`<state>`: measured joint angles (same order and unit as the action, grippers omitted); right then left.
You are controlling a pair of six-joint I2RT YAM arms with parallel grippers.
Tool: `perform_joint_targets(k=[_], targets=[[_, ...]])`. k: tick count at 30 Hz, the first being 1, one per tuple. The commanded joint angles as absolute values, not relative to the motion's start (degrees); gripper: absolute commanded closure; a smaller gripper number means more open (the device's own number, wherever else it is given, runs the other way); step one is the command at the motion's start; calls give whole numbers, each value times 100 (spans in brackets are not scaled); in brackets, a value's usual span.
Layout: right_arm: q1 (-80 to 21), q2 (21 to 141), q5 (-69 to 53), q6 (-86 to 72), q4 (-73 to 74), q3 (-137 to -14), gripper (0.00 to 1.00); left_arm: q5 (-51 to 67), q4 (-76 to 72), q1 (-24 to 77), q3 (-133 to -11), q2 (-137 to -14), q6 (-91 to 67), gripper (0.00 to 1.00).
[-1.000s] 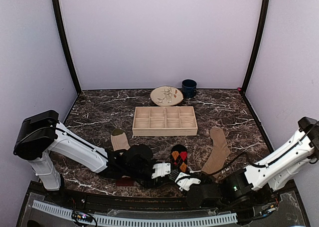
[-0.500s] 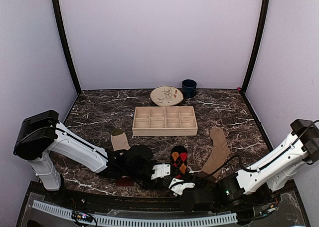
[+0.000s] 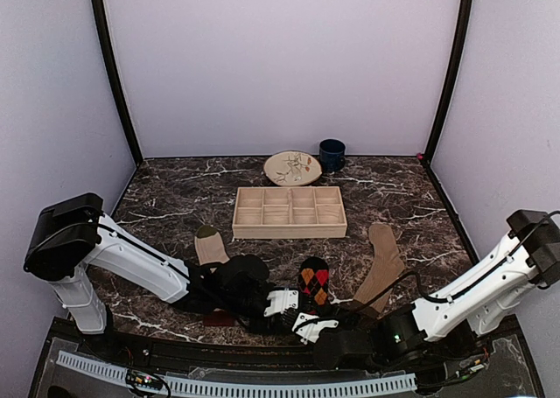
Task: Roll the socks
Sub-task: Roll the sock at the center of the board.
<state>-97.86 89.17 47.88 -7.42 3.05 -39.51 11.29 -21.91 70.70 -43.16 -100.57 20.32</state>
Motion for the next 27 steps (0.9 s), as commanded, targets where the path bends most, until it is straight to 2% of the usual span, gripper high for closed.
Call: perform_joint_targets(k=[1, 22, 27], targets=[[-9732, 8996, 4853, -554, -18, -3884, 49, 990, -1524, 7022, -4336, -9824, 2305, 100], [-9611, 9300, 4812, -390, -169, -3882, 48, 1229, -1538, 6987, -4324, -9695, 2296, 100], [-9613, 9288, 4808, -352, -225, -3877, 54, 1223, -1544, 6983, -4324, -9706, 2299, 100]])
